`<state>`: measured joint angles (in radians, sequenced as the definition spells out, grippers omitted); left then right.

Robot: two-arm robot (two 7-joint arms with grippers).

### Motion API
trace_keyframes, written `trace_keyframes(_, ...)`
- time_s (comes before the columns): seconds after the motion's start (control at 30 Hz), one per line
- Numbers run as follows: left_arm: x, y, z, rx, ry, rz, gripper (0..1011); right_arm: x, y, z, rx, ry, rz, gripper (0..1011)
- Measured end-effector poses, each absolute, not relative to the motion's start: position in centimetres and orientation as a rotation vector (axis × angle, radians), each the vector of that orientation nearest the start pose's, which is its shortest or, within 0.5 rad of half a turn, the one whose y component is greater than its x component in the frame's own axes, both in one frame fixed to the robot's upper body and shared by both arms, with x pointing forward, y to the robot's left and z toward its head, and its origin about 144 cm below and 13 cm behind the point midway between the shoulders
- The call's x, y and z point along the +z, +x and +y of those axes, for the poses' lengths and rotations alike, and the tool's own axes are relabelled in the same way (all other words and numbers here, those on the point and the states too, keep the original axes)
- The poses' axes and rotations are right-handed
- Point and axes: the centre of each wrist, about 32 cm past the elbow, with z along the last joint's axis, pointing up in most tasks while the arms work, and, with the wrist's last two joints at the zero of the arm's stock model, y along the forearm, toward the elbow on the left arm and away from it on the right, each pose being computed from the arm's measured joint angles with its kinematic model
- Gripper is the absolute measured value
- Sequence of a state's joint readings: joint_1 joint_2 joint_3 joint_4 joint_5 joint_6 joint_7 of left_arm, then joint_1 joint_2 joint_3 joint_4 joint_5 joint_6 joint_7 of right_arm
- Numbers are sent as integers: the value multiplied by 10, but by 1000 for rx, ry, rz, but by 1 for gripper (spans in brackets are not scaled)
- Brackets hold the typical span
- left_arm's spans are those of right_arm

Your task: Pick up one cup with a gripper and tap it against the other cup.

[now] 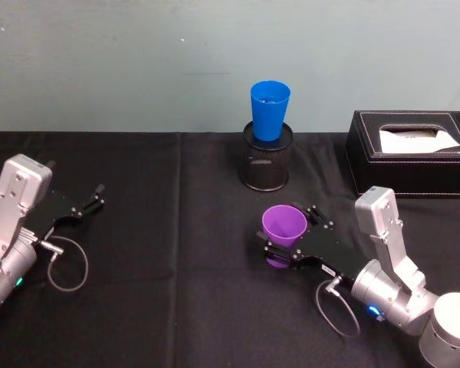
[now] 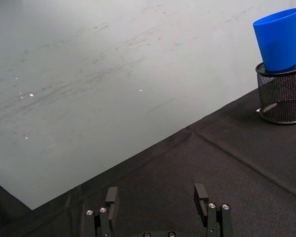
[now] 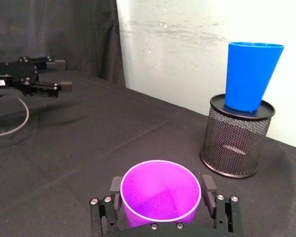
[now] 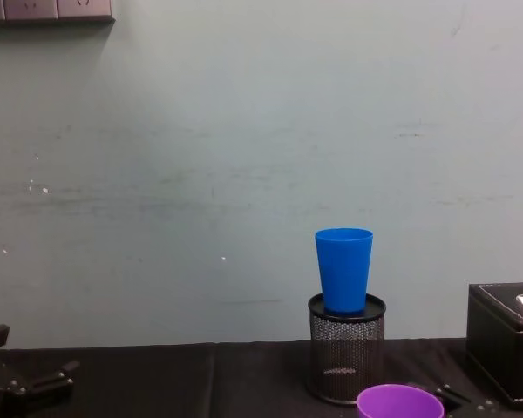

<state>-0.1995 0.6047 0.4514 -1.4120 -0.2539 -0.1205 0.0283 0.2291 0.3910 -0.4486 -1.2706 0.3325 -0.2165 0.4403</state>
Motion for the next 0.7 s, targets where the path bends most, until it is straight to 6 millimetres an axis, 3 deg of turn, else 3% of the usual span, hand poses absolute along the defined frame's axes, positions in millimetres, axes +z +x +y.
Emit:
trace_keyframes(0.5, 1140, 489, 310, 1248, 305, -285, 1000, 1102, 500, -250, -818, -84, -71, 1003)
trace_keyframes(0.7, 1140, 489, 310, 1248, 304, -285, 1000, 1102, 500, -251, -818, -87, -71, 862)
